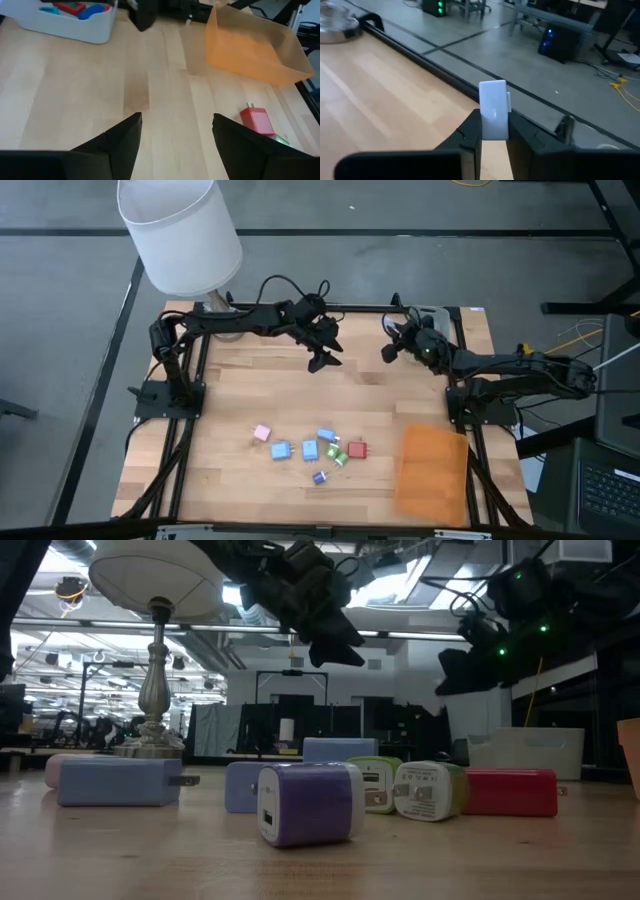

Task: Pick & Place Office items
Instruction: Put the white digital clock into the gray bin, then put the light pink charger adapter into the orange bin

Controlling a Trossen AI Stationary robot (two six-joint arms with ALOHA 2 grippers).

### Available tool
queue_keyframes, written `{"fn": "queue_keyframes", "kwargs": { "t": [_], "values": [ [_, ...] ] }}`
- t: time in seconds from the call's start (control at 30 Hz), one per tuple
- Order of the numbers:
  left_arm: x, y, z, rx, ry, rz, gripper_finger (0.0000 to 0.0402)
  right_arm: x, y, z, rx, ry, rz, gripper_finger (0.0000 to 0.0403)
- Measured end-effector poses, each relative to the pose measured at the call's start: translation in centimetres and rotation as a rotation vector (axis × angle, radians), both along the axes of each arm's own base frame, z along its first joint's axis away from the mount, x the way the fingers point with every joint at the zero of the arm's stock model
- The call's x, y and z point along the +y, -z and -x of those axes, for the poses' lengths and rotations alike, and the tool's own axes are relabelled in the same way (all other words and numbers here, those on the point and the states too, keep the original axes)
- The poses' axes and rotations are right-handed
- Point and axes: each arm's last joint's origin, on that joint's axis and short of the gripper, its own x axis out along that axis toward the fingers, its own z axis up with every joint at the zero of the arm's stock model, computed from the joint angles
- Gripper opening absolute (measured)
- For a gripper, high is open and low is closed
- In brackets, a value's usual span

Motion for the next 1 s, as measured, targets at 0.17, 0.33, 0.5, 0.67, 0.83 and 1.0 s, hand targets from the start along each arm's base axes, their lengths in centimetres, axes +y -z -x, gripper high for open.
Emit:
{"fn": "queue_keyframes", "kwargs": {
  "t": [0.17,0.33,0.5,0.67,0.83,1.0],
  "values": [
    [-0.8,0.2,-0.1,0.018,0.029,-0.001,0.0237,-0.6,0.1,0.6,-0.017,0.122,-0.007,0.006],
    [-1.5,0.3,-0.2,0.032,0.043,0.007,0.0237,-0.8,-0.1,1.2,-0.057,0.339,0.02,0.006],
    [-1.9,0.2,-0.4,0.03,0.057,0.002,0.0237,-1.0,0.5,1.9,-0.026,0.477,0.02,0.006],
    [-2.0,0.2,-0.4,0.029,0.063,0.001,0.0237,-1.0,1.4,2.7,0.012,0.566,-0.012,0.006],
    [-2.1,0.2,-0.4,0.028,0.065,0.001,0.0237,-1.0,1.4,2.6,-0.004,0.546,-0.033,0.0071],
    [-2.1,0.2,-0.4,0.032,0.055,0.014,0.0237,-0.9,1.4,2.5,-0.032,0.523,-0.063,0.0188]
  ]
}}
